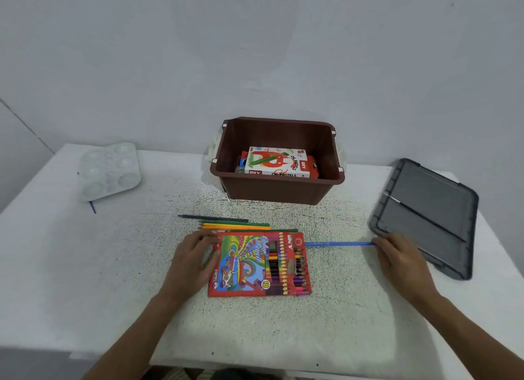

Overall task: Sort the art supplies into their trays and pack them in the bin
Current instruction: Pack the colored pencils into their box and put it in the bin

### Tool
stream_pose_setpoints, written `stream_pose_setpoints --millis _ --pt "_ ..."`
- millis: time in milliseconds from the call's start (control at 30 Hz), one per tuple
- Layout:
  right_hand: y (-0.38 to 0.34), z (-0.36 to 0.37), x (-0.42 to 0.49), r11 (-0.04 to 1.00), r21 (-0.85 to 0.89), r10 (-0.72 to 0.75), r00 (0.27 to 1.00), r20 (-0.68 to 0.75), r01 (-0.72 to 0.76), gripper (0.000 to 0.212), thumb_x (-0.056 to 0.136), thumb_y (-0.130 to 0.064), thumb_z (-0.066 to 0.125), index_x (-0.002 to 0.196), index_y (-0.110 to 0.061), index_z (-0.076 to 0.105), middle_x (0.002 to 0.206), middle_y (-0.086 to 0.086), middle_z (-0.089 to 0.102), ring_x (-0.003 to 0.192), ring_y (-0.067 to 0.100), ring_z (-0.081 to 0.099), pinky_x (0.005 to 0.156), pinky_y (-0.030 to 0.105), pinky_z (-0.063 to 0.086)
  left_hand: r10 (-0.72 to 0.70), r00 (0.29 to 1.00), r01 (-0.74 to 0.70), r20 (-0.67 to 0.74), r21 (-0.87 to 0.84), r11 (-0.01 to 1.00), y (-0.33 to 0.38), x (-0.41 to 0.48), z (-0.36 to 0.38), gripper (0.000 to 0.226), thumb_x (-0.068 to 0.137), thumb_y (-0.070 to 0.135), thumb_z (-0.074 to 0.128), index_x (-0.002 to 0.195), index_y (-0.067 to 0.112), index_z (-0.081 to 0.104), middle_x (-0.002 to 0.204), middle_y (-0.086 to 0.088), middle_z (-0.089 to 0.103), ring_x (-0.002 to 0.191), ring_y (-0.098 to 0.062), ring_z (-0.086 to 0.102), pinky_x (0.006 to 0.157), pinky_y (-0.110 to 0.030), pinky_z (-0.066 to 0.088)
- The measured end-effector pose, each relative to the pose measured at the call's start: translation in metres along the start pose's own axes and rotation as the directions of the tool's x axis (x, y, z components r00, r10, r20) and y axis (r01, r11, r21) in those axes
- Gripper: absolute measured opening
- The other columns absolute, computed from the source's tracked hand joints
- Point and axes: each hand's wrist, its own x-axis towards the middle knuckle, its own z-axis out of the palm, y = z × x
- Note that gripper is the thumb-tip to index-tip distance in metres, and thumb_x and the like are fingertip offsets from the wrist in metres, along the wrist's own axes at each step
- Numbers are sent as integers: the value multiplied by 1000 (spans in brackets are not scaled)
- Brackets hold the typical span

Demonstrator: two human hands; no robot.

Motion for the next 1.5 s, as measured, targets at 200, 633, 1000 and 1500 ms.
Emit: stream_pose_setpoints --millis 200,633,1000,1500 --pt "-2 2 3 1000 -7 16 998 -54 -17 17 85 5 68 101 5 71 91 17 65 73 33 58 58 35 48 13 1000 -13 -6 3 1000 -4 -1 2 42 88 44 53 107 10 68 111 -4 66 97 -15 61 80 -31 51" --pt "-9 11 11 997 -4 -77 995 -56 77 24 78 1 77 101 1 73 86 14 64 69 27 56 56 35 48 21 1000 -21 -12 24 1000 -4 -4 5 44 89 47 50 108 11 68 112 -2 67 99 -16 63 83 -35 52" --pt "-89 33 19 964 149 -216 976 -37 219 24 95 -26 54 103 -11 71 79 -1 54 68 14 44 57 27 36 32 999 -32 -3 48 998 -3 -6 8 43 91 48 49 112 15 66 116 1 65 102 -12 59 87 -34 50" --pt "-126 44 13 946 284 -165 986 -3 159 45 77 -16 79 119 -8 66 97 8 60 82 20 55 69 29 46 12 1000 -12 7 67 998 -5 -7 11 38 93 48 47 113 20 63 120 5 61 105 -11 56 92 -31 43"
